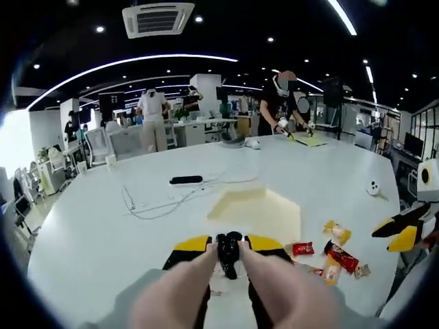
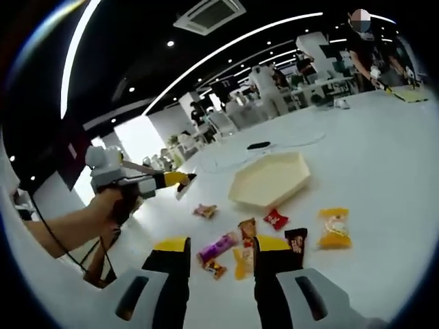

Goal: Place the target food into the container with the food tongs after gripping and lifting it, then release it inside without dropping or visibly crushing the food.

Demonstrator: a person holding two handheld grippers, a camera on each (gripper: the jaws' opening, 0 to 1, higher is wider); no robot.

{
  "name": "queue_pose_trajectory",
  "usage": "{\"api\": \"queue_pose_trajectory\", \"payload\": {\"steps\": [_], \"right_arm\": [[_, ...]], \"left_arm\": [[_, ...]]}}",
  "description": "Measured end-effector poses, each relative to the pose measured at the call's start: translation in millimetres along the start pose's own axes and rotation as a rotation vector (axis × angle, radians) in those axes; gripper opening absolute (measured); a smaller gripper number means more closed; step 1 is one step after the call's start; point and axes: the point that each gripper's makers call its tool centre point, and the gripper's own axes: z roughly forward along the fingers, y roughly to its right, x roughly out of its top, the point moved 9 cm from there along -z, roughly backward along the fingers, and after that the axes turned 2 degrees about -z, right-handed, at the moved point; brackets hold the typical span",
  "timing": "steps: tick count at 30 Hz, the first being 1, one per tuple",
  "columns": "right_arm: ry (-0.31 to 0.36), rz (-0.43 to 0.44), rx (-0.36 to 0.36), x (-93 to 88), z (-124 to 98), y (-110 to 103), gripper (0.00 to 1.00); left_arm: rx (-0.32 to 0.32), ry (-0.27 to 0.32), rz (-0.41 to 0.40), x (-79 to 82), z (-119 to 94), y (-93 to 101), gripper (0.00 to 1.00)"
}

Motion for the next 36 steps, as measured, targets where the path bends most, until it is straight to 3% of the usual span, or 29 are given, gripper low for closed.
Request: {"api": "queue_pose_trajectory", "payload": {"steps": [4, 9, 16, 28, 36], "right_arm": [[-0.018, -0.002, 0.024, 2.6, 4.8, -0.2, 0.35], [-0.005, -0.031, 0.035, 12.8, 11.5, -2.4, 0.35], [-0.028, -0.029, 0.039, 1.3, 12.7, -4.4, 0.35], [-0.024, -0.033, 0.046, -0.6, 13.5, -6.3, 0.35], [-0.022, -0.031, 0.045, 0.9, 12.6, -5.1, 0.35]], "left_arm": [[-0.015, -0.010, -0.024, 6.0, 9.7, -1.9, 0.17], [-0.023, 0.022, -0.028, 19.8, 12.0, -5.6, 0.17], [-0.022, 0.039, -0.044, 24.7, 9.2, -12.8, 0.17], [-0.050, 0.044, -0.070, 34.1, 17.1, -5.8, 0.17], [-0.085, 0.060, -0.061, 53.3, 35.4, 3.9, 0.18]]}}
